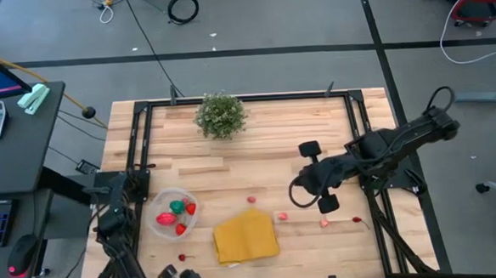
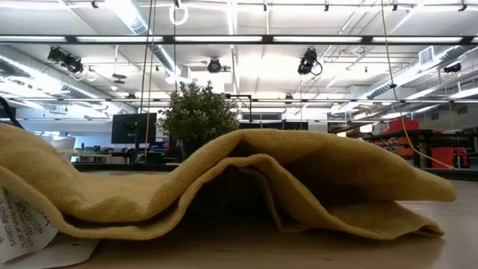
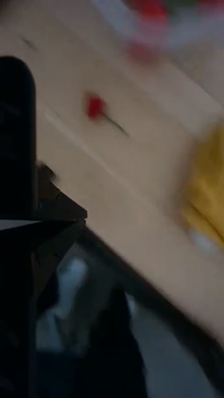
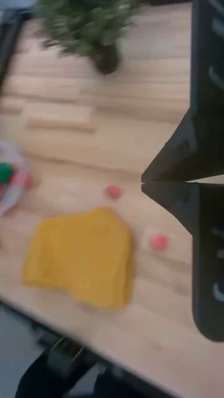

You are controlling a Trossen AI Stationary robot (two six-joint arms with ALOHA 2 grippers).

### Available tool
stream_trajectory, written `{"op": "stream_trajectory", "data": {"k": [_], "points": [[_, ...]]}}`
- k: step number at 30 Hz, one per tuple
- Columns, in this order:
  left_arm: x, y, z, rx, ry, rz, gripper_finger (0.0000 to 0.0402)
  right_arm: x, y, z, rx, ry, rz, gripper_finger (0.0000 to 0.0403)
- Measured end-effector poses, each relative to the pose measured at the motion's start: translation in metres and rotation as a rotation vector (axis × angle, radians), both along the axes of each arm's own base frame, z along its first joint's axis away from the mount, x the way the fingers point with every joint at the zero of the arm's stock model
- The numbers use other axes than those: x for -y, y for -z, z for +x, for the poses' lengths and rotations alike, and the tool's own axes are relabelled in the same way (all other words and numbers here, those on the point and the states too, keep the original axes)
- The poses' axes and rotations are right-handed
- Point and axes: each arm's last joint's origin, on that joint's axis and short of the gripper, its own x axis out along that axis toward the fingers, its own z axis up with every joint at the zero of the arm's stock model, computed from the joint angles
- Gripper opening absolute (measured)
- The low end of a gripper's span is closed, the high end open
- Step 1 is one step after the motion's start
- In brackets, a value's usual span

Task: Pick and placing Produce into tupperware
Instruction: Put the cherry into the transparent bin

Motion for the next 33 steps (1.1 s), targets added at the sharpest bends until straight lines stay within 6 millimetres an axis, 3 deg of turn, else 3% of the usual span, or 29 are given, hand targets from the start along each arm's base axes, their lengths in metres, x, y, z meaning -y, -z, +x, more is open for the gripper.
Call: {"op": "stream_trajectory", "data": {"k": [5, 15, 17, 21, 26, 33], "points": [[-0.002, 0.002, -0.003, -0.041, -0.056, 0.008, 0.0010, 0.008, 0.023, -0.013, -0.029, 0.099, -0.063, 0.0009], [-0.007, 0.008, 0.005, -0.087, -0.075, 0.019, 0.0116, 0.012, 0.060, -0.021, -0.099, 0.150, -0.099, 0.0009], [-0.008, 0.015, 0.006, -0.107, -0.068, 0.038, 0.0135, 0.013, 0.064, -0.021, -0.109, 0.160, -0.096, 0.0009], [-0.020, 0.041, 0.006, -0.169, -0.269, 0.071, 0.0160, 0.013, 0.071, -0.022, -0.121, 0.179, -0.089, 0.0009], [-0.035, 0.074, 0.001, -0.276, -0.467, 0.135, 0.0158, 0.013, 0.072, -0.022, -0.119, 0.180, -0.086, 0.0010], [-0.035, 0.070, -0.001, -0.283, -0.482, 0.118, 0.0132, 0.013, 0.072, -0.021, -0.116, 0.165, -0.104, 0.0009]]}}
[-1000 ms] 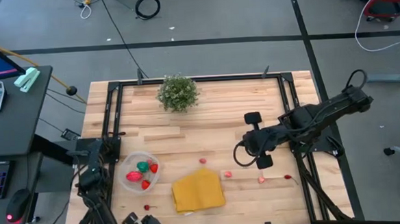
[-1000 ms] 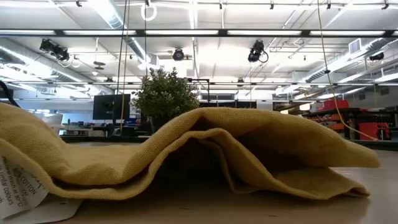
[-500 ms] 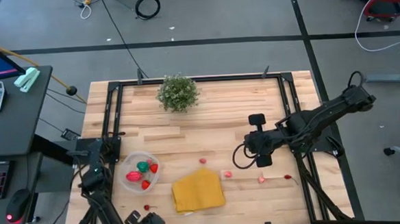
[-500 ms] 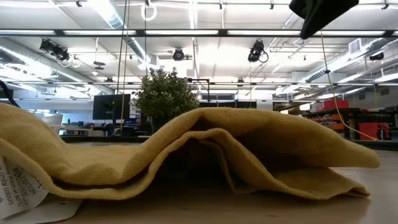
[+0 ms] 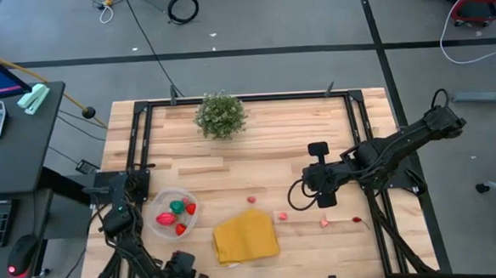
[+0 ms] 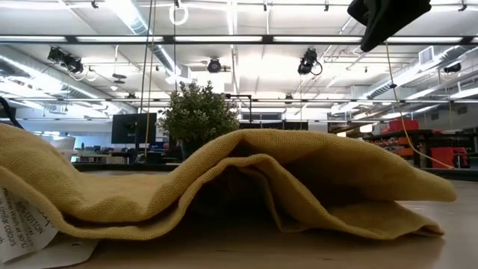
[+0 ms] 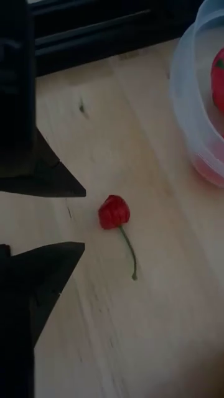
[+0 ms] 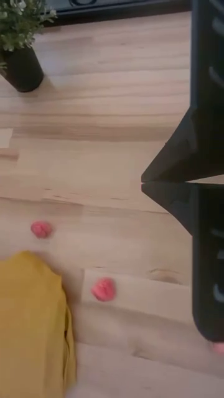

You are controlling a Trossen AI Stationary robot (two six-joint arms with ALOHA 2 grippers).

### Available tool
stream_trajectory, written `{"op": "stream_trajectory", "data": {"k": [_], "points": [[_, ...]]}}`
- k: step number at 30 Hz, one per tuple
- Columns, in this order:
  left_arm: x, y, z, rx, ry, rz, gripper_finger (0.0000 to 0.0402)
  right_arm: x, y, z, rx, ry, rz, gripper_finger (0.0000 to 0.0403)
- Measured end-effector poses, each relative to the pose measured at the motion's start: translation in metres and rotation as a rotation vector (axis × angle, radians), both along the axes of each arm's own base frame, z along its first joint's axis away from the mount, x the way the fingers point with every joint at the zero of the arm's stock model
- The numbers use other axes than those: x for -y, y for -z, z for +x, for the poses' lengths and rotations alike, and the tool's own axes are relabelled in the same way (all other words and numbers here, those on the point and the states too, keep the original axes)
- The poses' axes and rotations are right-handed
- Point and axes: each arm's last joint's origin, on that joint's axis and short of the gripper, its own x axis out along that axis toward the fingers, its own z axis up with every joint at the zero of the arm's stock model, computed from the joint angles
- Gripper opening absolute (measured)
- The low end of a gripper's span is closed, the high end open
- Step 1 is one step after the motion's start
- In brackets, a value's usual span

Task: Pick and placing Produce into tupperware
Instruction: Put the cherry into the transparent bin

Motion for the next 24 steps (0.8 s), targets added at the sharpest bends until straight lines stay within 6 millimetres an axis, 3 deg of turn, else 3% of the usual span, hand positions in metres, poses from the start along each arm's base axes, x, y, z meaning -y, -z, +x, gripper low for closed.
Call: {"op": "stream_trajectory", "data": {"k": [5, 14, 24], "points": [[-0.001, 0.005, -0.003, -0.005, -0.002, 0.017, 0.0122, 0.000, -0.001, 0.002, 0.022, 0.005, -0.001, 0.0011], [-0.012, 0.035, -0.002, -0.016, -0.013, 0.037, 0.0126, -0.001, -0.001, 0.002, 0.028, 0.004, 0.000, 0.0011], [-0.015, 0.038, -0.002, -0.032, -0.001, 0.053, 0.0119, -0.001, -0.002, 0.002, 0.031, 0.004, 0.001, 0.0011]]}}
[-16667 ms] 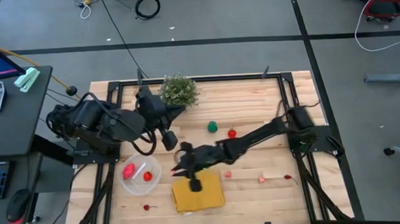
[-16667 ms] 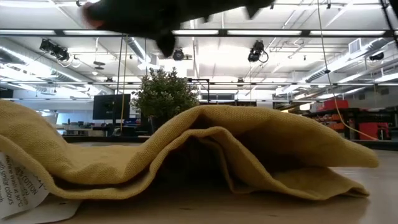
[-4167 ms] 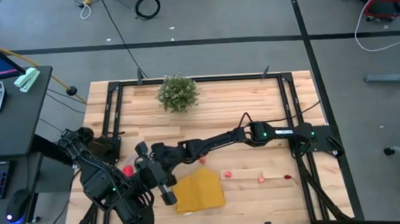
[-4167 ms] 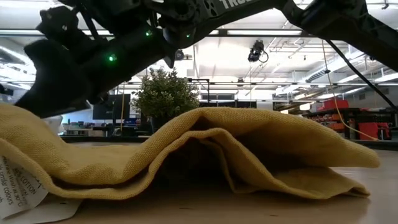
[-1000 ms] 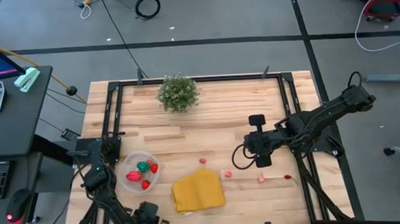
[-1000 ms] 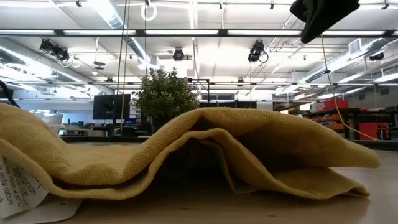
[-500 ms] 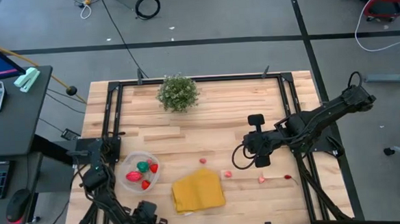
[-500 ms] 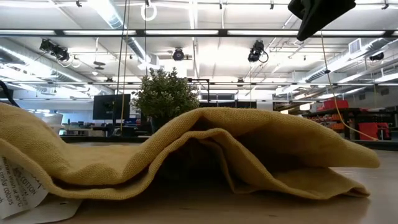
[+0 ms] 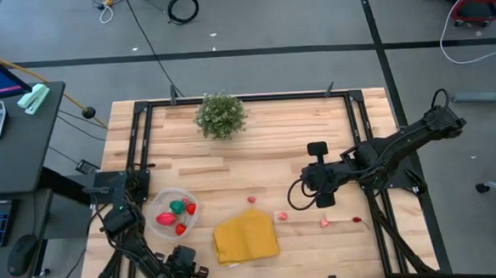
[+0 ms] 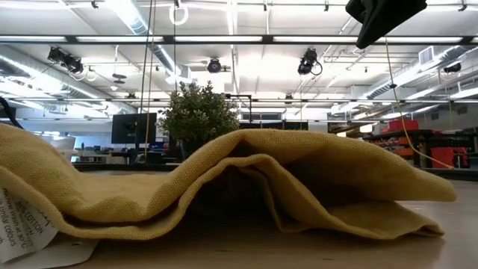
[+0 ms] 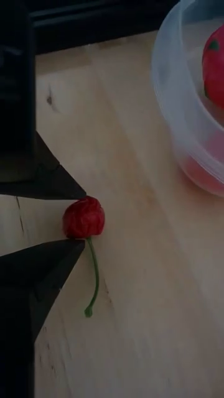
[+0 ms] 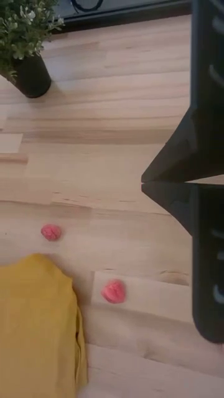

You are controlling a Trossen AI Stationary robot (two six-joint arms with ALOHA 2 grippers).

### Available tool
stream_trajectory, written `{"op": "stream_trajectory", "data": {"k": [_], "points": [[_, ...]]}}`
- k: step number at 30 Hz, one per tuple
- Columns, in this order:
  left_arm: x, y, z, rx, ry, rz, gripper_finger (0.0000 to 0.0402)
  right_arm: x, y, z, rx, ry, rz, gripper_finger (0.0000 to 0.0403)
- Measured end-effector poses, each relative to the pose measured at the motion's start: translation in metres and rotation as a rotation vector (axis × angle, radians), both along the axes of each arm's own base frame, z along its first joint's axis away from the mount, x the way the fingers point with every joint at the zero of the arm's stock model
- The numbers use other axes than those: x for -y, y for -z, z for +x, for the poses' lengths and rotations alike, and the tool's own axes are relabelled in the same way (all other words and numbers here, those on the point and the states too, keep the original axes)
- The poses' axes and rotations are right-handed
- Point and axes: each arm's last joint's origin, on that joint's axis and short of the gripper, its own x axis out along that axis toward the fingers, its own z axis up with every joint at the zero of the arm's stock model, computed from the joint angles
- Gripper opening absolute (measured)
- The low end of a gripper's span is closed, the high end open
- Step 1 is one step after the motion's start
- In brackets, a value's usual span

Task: Pick and placing Produce into tupperware
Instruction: Put the cherry into the transparent bin

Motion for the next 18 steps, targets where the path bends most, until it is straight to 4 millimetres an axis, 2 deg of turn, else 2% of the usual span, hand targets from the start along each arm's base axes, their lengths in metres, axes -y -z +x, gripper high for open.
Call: {"op": "stream_trajectory", "data": {"k": [6, 13, 18], "points": [[0.000, 0.000, 0.000, 0.000, 0.002, -0.003, 0.0095, 0.000, 0.000, 0.000, 0.000, 0.001, 0.001, 0.0011], [0.000, 0.000, 0.001, 0.002, 0.002, -0.002, 0.0015, 0.000, 0.000, 0.000, 0.000, 0.001, 0.001, 0.0012], [0.001, -0.010, 0.016, 0.113, 0.035, -0.004, 0.0010, 0.000, 0.000, 0.000, 0.003, 0.002, 0.002, 0.0012]]}}
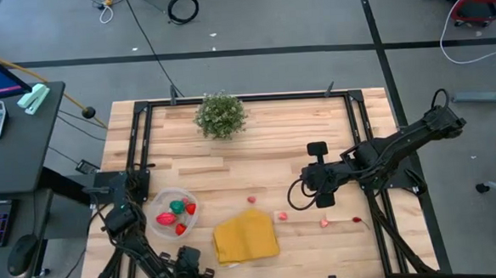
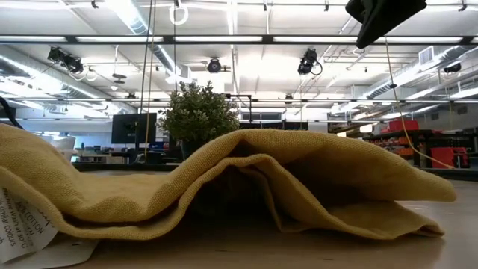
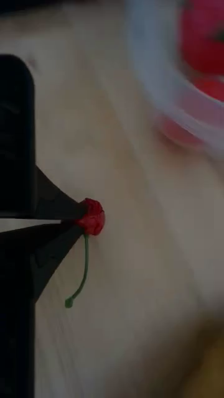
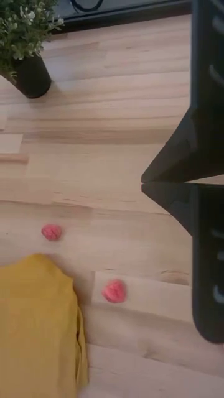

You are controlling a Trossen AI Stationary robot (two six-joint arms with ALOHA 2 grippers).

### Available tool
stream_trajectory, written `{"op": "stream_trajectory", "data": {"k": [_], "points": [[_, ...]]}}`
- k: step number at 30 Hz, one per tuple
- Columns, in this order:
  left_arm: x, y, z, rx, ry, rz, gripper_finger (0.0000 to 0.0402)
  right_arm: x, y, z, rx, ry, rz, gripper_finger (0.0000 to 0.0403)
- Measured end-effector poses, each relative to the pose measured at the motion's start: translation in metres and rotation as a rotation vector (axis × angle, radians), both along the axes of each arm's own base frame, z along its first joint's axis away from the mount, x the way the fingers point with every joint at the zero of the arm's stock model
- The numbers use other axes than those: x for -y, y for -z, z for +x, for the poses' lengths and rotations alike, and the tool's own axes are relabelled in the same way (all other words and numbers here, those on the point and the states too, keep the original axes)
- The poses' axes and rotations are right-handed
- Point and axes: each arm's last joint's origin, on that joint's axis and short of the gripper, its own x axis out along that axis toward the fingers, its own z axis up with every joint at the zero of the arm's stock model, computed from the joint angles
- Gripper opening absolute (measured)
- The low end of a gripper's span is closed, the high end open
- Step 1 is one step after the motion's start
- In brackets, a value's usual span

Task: Pick and placing Produce into tupperware
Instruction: Put the cherry into the transparent bin

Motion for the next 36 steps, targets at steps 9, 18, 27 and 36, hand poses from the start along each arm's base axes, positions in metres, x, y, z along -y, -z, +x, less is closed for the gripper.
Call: {"op": "stream_trajectory", "data": {"k": [9, 18, 27, 36], "points": [[-0.027, -0.042, 0.050, 0.142, 0.139, 0.147, 0.0006, -0.001, -0.002, 0.004, 0.045, 0.004, 0.020, 0.0012], [-0.081, -0.043, 0.089, -0.034, 0.256, 0.178, 0.0005, -0.001, -0.002, 0.004, 0.047, 0.027, 0.037, 0.0012], [-0.101, -0.124, 0.072, 0.129, 0.380, 0.173, 0.0004, -0.001, -0.002, 0.004, 0.047, 0.026, 0.037, 0.0012], [-0.132, -0.197, 0.025, 0.326, 0.399, 0.140, 0.0004, -0.001, -0.002, 0.004, 0.047, 0.027, 0.037, 0.0012]]}}
